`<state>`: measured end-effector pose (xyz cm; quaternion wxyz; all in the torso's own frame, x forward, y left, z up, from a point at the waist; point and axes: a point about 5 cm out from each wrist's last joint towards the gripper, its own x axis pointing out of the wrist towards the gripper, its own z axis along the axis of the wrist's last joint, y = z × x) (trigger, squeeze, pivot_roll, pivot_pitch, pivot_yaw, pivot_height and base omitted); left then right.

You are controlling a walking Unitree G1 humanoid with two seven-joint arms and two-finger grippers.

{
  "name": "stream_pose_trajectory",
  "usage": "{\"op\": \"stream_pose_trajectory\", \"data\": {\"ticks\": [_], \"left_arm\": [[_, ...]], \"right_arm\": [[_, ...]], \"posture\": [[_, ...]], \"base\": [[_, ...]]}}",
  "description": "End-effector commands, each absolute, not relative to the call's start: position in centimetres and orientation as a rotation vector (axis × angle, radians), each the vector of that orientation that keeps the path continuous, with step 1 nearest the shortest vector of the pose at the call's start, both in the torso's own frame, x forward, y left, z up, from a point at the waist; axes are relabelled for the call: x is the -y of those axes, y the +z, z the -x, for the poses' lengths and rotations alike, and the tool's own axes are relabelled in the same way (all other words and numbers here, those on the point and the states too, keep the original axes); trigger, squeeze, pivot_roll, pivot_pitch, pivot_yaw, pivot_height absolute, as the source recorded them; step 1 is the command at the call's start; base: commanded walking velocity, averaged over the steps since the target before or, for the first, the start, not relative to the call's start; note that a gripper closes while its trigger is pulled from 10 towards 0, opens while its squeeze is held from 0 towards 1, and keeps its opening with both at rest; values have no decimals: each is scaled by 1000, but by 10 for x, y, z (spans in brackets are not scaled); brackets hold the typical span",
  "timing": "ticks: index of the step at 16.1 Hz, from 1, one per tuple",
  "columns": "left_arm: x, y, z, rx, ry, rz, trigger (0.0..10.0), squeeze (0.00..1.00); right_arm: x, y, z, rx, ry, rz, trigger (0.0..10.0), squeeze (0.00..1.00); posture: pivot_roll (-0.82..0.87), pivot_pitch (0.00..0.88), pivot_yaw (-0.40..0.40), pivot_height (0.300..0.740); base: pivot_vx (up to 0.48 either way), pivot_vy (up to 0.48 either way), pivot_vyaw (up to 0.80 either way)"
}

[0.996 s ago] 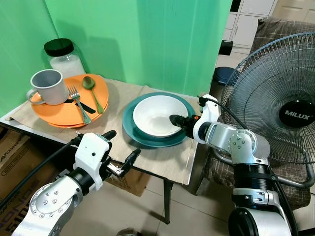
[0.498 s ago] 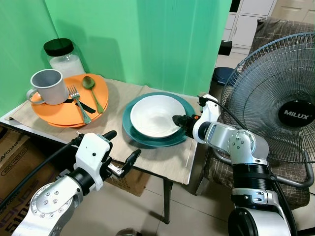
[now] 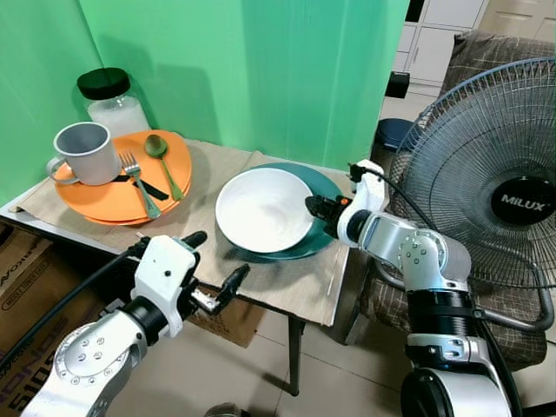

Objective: Setting the table

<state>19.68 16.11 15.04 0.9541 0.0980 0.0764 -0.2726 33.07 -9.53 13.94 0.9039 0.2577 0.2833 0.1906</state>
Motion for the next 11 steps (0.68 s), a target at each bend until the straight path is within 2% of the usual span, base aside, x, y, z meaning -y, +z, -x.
{"op": "stream_pose_trajectory", "data": {"ticks": [1,7,11], "left_arm": [[-162,155,-199,-136,-547,-213,10000,0],[-163,158,-201,-117,-525,-223,10000,0],[-172,162,-206,-92,-448,-236,10000,0]], "right_arm": [[95,140,-330,-572,398,-556,0,0],[96,138,-329,-564,382,-561,0,0],[108,158,-334,-452,364,-642,0,0]], "posture": [[104,0,32,740],[109,0,34,740],[111,0,33,740]], "base": [[0,0,0],[0,0,0],[0,0,0]]}}
